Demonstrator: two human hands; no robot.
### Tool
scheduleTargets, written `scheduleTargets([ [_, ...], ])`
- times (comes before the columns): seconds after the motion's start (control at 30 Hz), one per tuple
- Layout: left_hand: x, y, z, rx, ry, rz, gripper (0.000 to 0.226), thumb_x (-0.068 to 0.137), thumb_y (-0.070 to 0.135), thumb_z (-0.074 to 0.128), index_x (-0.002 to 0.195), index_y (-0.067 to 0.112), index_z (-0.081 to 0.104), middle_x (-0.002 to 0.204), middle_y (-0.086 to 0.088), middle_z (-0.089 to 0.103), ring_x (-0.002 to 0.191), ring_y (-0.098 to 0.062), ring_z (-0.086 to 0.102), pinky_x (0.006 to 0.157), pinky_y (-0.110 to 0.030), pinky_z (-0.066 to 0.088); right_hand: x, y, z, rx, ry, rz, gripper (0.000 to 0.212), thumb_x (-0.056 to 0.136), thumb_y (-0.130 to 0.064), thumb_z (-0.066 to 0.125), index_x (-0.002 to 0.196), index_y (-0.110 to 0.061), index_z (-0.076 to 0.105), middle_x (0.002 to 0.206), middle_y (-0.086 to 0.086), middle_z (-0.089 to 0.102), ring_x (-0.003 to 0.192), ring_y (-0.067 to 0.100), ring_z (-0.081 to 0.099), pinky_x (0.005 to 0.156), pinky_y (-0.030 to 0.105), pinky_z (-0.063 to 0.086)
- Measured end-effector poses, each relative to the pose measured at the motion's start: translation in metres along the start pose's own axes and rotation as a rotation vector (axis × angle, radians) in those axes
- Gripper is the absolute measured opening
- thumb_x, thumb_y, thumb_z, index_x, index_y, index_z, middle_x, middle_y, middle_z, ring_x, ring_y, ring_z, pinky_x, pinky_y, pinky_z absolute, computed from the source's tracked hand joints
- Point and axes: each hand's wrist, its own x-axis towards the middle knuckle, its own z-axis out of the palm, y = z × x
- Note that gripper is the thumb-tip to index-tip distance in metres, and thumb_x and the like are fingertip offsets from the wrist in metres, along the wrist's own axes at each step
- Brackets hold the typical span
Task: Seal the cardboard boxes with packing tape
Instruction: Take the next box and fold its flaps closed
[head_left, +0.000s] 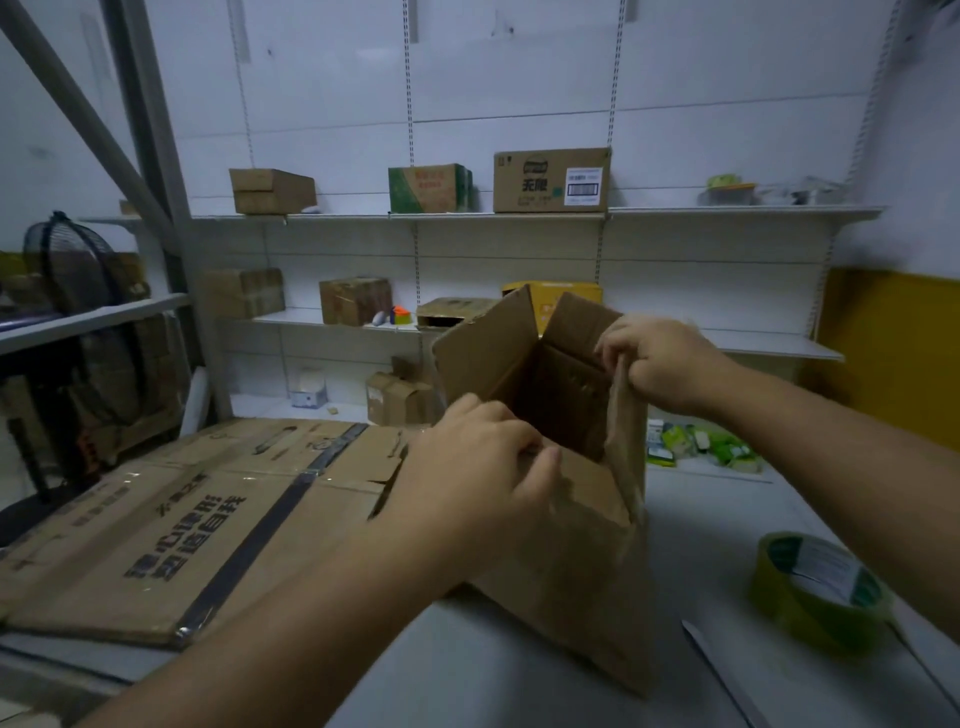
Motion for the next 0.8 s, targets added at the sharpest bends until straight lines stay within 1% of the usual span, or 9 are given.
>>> scheduleTargets([
  [0.07, -0.003, 0.006, -0.001, -0.073, 0.001, 0.064, 0.032, 0.094, 0.044, 0.038, 0.117, 0.035, 0.058, 0.112, 0.015, 0.057, 0.104, -0.002, 0.042, 0.086, -0.015, 0.036, -0.007, -0.006, 0.011, -0.057, -0.076, -0.007, 0.037, 0.076, 0.002, 0.048, 0.097, -0.026, 0.061, 0.116, -0.006, 0.061, 0.12, 0.016, 0.047, 0.115, 0.046, 0.012],
  [0.17, -0.007, 0.002, 0.005, -0.169, 0.006, 0.142, 0.032, 0.093, 0.033, 0.046, 0.123, 0.034, 0.055, 0.133, 0.015, 0.05, 0.124, 0.0, 0.037, 0.105, -0.019, 0.028, -0.015, -0.011, 0.033, -0.023, -0.121, 0.014, 0.036, 0.09, -0.008, 0.043, 0.113, -0.032, 0.056, 0.12, -0.011, 0.061, 0.125, 0.01, 0.046, 0.115, 0.049, -0.014],
  [0.27, -0.01, -0.016, 0.008, -0.257, 0.401, 0.282, 0.032, 0.086, 0.025, 0.052, 0.118, 0.023, 0.055, 0.134, 0.004, 0.049, 0.127, -0.011, 0.042, 0.108, -0.047, 0.034, -0.021, -0.005, 0.046, -0.02, -0.076, 0.042, 0.034, 0.091, -0.011, 0.042, 0.109, -0.034, 0.059, 0.125, -0.012, 0.058, 0.129, 0.009, 0.042, 0.113, 0.049, -0.016],
  [0.33, -0.007, -0.03, 0.014, -0.348, 0.629, 0.199, 0.042, 0.079, 0.026, 0.062, 0.117, 0.023, 0.047, 0.129, 0.001, 0.044, 0.122, -0.01, 0.043, 0.103, -0.023, 0.038, -0.026, 0.0, 0.053, -0.057, -0.027, 0.038, 0.033, 0.091, -0.014, 0.045, 0.114, -0.031, 0.062, 0.129, -0.008, 0.052, 0.131, 0.013, 0.037, 0.114, 0.048, -0.012],
  [0.37, -0.004, -0.03, 0.01, -0.462, 0.567, 0.122, 0.053, 0.075, 0.031, 0.068, 0.121, 0.03, 0.042, 0.129, 0.006, 0.042, 0.122, -0.005, 0.042, 0.099, -0.014, 0.037, -0.027, 0.0, 0.055, -0.066, 0.013, 0.037, 0.032, 0.091, -0.016, 0.046, 0.115, -0.029, 0.063, 0.126, -0.006, 0.052, 0.129, 0.014, 0.039, 0.115, 0.047, -0.009],
  [0.5, 0.0, -0.043, 0.018, -0.716, -0.202, -0.086, 0.08, 0.076, 0.02, 0.072, 0.118, 0.059, 0.016, 0.116, 0.033, 0.029, 0.108, 0.019, 0.04, 0.074, -0.001, 0.042, -0.031, -0.002, 0.056, -0.115, 0.113, 0.056, 0.029, 0.091, -0.02, 0.046, 0.11, -0.028, 0.065, 0.111, -0.008, 0.065, 0.113, 0.014, 0.052, 0.116, 0.04, 0.006],
  [0.6, -0.023, -0.075, 0.034, -0.731, -0.465, -0.225, 0.099, 0.071, 0.01, 0.077, 0.117, 0.062, 0.006, 0.129, 0.026, 0.023, 0.121, 0.002, 0.032, 0.082, -0.006, 0.041, -0.036, 0.004, 0.057, -0.006, 0.083, 0.09, 0.026, 0.092, -0.025, 0.048, 0.111, -0.026, 0.066, 0.114, -0.008, 0.064, 0.105, 0.014, 0.055, 0.101, 0.035, 0.036],
  [0.7, -0.047, -0.092, 0.049, -0.517, -0.567, -0.332, 0.104, 0.073, 0.014, 0.076, 0.123, 0.06, -0.002, 0.142, 0.017, 0.028, 0.133, -0.012, 0.029, 0.107, -0.027, 0.03, -0.036, 0.0, 0.056, 0.231, -0.081, 0.17, 0.028, 0.091, -0.043, 0.051, 0.106, -0.024, 0.065, 0.11, -0.005, 0.059, 0.096, 0.014, 0.055, 0.078, 0.031, 0.045],
  [0.8, -0.053, -0.085, 0.056, -0.288, -0.5, -0.299, 0.098, 0.085, 0.008, 0.061, 0.128, 0.061, -0.009, 0.142, 0.008, 0.035, 0.114, -0.004, 0.042, 0.092, -0.02, 0.042, -0.033, -0.015, 0.047, 0.601, -0.273, 0.278, 0.034, 0.089, -0.049, 0.054, 0.11, -0.024, 0.062, 0.107, -0.001, 0.062, 0.095, 0.015, 0.059, 0.076, 0.03, 0.048],
])
